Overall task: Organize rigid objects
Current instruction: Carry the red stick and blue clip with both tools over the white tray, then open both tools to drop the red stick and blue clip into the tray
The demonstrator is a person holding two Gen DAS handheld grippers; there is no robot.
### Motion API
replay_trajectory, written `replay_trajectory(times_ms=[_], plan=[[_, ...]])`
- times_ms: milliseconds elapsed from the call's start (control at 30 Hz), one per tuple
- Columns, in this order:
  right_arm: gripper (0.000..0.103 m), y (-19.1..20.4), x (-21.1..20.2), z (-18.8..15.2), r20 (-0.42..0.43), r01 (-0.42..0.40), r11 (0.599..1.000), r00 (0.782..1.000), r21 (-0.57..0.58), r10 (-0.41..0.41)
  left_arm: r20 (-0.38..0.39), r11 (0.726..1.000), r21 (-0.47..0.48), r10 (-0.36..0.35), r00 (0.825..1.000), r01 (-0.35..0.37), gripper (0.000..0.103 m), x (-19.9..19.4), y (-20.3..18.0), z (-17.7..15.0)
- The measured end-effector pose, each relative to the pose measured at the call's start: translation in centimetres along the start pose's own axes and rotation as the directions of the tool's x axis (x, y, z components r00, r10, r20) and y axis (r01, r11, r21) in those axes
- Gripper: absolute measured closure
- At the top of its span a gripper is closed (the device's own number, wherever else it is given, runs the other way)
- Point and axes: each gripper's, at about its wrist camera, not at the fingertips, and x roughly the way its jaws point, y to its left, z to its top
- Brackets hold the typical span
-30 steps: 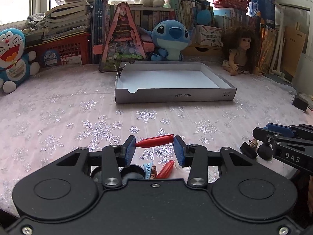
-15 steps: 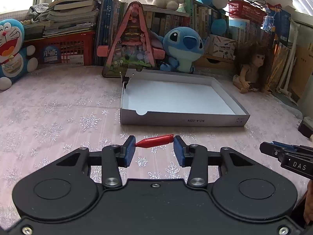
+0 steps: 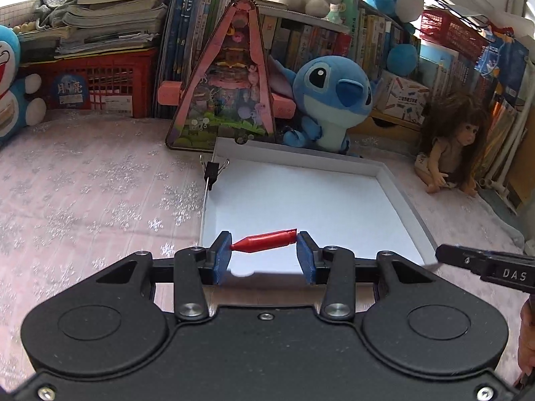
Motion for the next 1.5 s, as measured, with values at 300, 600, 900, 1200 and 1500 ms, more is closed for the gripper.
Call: replay_trajectory(times_ms=[300,600,900,1200,1500], plan=[[0.063,-0.3,4.8,2.6,-0.080,0.048,0.999,0.996,-0.009,-0.048,-0.107,0.998,0.051,0.040,0.994,-0.034,0.063,6.0,-1.6,1.7],[0.063,0.4,7.9,1.6,-0.130,0.095,0.993,0.986,-0.065,-0.103,-0.152,0.994,0.083,0.082,0.985,-0.070,0.063,8.8,-1.7,0.4],[0.062,0.7,8.8,1.4,-0.156,0.114,0.989,0.979,-0.095,-0.128,-0.173,0.991,0.106,0.100,0.980,-0.082,0.063,10.3,-1.8,0.0],[0.044,0.6,8.1,1.5,-0.131,0.100,0.992,0.985,-0.075,-0.109,-0.134,0.989,0.112,0.114,0.984,-0.099,0.044,10.0,-2.0,-0.1],[0.028,1.1,4.6,1.0,-0.041,0.085,0.991,0.995,-0.103,-0.089,-0.057,0.993,0.109,0.053,0.997,-0.046,0.018,6.0,-1.9,-0.5]])
